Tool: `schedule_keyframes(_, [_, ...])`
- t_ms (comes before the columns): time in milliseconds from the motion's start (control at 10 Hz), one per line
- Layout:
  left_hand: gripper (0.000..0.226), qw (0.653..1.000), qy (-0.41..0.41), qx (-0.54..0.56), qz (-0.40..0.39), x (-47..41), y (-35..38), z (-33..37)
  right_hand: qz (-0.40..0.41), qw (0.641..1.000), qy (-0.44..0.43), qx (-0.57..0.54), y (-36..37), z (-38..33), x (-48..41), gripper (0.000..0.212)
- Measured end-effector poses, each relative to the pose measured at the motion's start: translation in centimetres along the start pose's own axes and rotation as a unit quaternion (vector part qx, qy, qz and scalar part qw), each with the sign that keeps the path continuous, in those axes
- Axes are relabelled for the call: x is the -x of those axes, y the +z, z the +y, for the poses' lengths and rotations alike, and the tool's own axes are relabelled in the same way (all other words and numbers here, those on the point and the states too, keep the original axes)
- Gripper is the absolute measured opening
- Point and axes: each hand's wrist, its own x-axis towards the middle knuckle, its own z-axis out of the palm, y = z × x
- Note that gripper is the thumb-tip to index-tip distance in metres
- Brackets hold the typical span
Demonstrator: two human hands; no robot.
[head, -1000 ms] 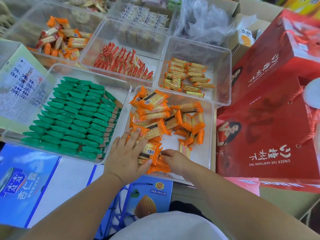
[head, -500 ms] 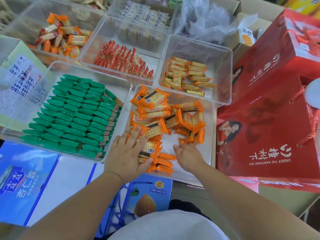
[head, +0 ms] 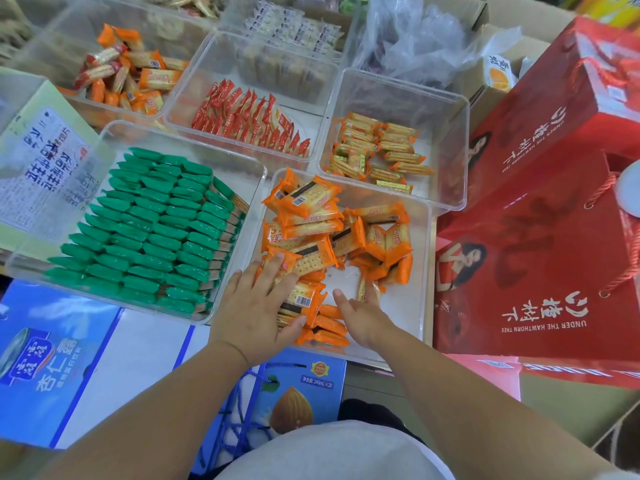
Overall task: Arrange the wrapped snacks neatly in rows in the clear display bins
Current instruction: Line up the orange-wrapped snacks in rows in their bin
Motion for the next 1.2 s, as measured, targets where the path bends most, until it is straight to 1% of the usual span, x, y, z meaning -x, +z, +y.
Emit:
schedule_keyframes(100, [0.072,1.000,0.000,0.006,0.002,0.1,0.0,0.0,0.042,0.998,-0.027,0.039,-0.4,0.3,0.0,0.095])
schedule_keyframes(200, [0.071,1.000,0.000,0.011,0.006,0.1,0.1,0.0,0.081,0.993,-0.075,0.048,-1.0,0.7,0.2,0.093])
schedule_keyframes(300, [0.070,1.000,0.003,0.012,0.012,0.0,0.2,-0.1,0.110,0.985,-0.127,0.022,-1.9,0.5,0.4,0.073])
schedule_keyframes(400, [0.070,1.000,0.004,0.009,0.014,0.0,0.3,-0.1,0.103,0.981,-0.164,0.004,-2.6,-0.3,0.3,0.036])
schedule_keyframes(500, [0.070,1.000,0.003,0.009,0.015,0.1,0.4,-0.2,0.073,0.980,-0.181,-0.038,-2.4,-1.1,0.3,0.026])
schedule_keyframes(600, [0.069,1.000,0.005,0.008,0.018,0.0,0.5,-0.2,0.068,0.980,-0.177,-0.057,-2.0,-1.5,0.3,0.031])
schedule_keyframes(700, [0.069,1.000,0.006,0.009,0.019,0.0,0.5,-0.2,0.042,0.986,-0.154,-0.040,-1.4,-1.3,0.1,0.036])
schedule_keyframes(800, [0.069,1.000,0.006,0.009,0.019,0.1,0.5,-0.3,-0.044,0.978,-0.084,-0.187,-0.9,-1.1,0.9,0.043])
schedule_keyframes(900, [0.070,1.000,0.005,0.008,0.017,0.0,0.5,-0.3,-0.078,0.961,-0.063,-0.257,-0.9,-1.1,1.4,0.037])
schedule_keyframes(1000, [0.070,1.000,0.006,0.007,0.017,0.1,0.5,-0.3,-0.087,0.965,-0.082,-0.235,-1.3,-1.1,1.5,0.037])
schedule_keyframes(1100, [0.071,1.000,0.006,0.007,0.017,0.1,0.5,-0.3,-0.091,0.981,-0.106,-0.138,-1.7,-1.2,1.5,0.049])
schedule_keyframes(1200, [0.070,1.000,0.006,0.002,0.021,0.0,0.4,-0.2,-0.049,0.990,-0.128,-0.024,-2.7,-1.4,1.1,0.058])
